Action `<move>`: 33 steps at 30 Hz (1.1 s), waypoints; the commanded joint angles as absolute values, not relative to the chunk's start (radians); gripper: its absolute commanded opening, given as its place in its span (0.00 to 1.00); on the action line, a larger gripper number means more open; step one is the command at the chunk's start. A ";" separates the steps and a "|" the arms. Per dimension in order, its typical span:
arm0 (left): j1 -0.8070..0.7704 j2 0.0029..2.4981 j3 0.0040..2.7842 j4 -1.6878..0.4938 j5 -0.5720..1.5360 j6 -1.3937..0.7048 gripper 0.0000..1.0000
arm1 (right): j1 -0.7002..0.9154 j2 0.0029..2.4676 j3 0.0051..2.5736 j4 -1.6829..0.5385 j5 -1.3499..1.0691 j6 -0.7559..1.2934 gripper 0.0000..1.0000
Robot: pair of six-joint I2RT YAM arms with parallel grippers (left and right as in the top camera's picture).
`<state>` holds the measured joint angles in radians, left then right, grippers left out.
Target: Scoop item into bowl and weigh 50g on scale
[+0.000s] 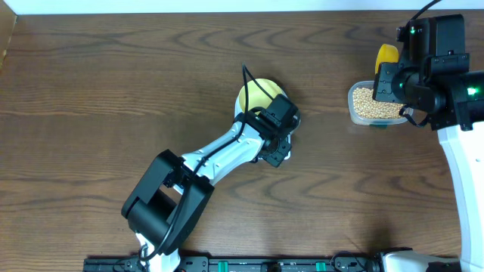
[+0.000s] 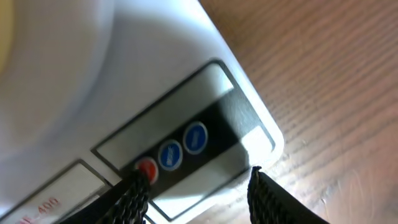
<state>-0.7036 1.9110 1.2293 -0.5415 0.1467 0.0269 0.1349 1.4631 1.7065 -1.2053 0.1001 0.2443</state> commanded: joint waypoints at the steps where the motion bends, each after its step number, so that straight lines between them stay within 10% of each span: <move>1: -0.704 1.887 1.194 -0.571 0.185 0.025 0.56 | 0.131 1.446 1.726 -1.198 0.095 0.239 0.01; 33: -0.618 1.406 1.239 -0.794 -0.091 -0.152 0.63 | 0.130 1.448 1.712 -1.273 0.241 0.238 0.01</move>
